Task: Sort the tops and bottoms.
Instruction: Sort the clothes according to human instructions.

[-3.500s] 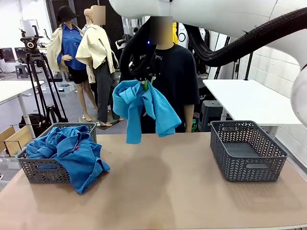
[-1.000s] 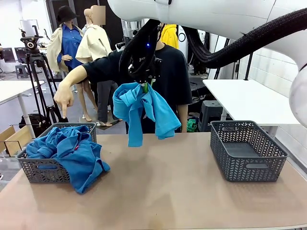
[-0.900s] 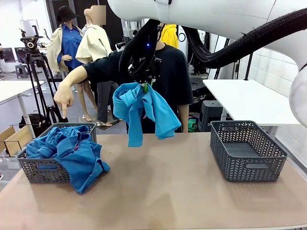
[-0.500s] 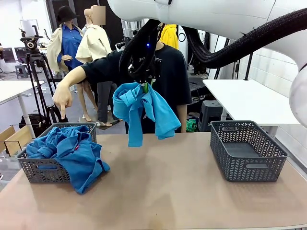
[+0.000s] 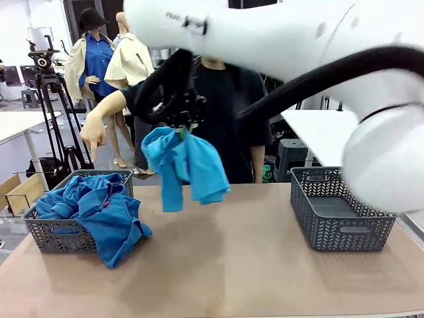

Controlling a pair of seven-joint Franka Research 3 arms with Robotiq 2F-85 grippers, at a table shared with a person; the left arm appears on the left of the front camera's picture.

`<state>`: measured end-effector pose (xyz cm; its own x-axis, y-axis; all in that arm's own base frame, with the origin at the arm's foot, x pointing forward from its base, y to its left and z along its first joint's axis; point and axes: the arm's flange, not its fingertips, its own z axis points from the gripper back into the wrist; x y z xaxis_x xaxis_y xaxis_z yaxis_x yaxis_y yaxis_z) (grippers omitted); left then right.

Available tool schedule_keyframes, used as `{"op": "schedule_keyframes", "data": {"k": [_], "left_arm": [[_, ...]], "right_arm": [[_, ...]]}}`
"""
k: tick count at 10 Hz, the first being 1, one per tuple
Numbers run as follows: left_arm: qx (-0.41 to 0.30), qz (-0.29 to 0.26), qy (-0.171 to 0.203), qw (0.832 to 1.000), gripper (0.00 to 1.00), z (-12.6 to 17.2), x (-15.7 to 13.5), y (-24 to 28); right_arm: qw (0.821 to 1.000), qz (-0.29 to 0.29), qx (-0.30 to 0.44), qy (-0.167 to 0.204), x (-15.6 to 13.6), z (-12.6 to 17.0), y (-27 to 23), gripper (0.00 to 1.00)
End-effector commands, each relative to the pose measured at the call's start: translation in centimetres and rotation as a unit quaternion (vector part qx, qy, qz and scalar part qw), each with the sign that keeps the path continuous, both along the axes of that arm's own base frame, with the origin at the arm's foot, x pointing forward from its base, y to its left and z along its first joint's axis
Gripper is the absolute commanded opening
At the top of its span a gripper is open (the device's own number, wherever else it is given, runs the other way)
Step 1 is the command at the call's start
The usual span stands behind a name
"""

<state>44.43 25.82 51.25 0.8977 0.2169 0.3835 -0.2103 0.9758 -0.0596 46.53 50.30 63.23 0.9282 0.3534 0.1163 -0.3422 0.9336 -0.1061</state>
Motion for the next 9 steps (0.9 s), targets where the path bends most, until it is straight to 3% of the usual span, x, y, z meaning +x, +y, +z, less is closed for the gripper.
{"op": "schedule_keyframes", "data": {"k": [1, 5, 6, 7, 8, 9], "left_arm": [[0.004, -0.002, 0.001, 1.0, 1.0, 0.1, -0.2, 0.2], [0.004, -0.002, 0.001, 1.0, 1.0, 0.1, -0.2, 0.2], [0.004, -0.002, 0.001, 1.0, 1.0, 0.1, -0.2, 0.2], [0.004, -0.002, 0.001, 1.0, 1.0, 0.1, -0.2, 0.2], [0.004, -0.002, 0.001, 1.0, 1.0, 0.1, -0.2, 0.2], [0.004, -0.002, 0.001, 1.0, 1.0, 0.1, -0.2, 0.2]], "right_arm": [[0.999, -0.028, 0.038, -0.003, 5.4, 5.4, 10.9, 0.0], [0.99, -0.063, 0.123, -0.037, 5.1, 7.5, 22.4, 0.0], [0.984, -0.106, 0.118, -0.087, 5.8, 7.3, 24.6, 0.0], [0.989, -0.103, 0.085, -0.064, 5.9, 6.8, 25.2, 0.0], [0.988, -0.061, 0.133, -0.049, -4.1, -1.6, 10.0, 0.0], [0.988, -0.061, 0.133, -0.049, -4.1, -1.6, 10.0, 0.0]]}}
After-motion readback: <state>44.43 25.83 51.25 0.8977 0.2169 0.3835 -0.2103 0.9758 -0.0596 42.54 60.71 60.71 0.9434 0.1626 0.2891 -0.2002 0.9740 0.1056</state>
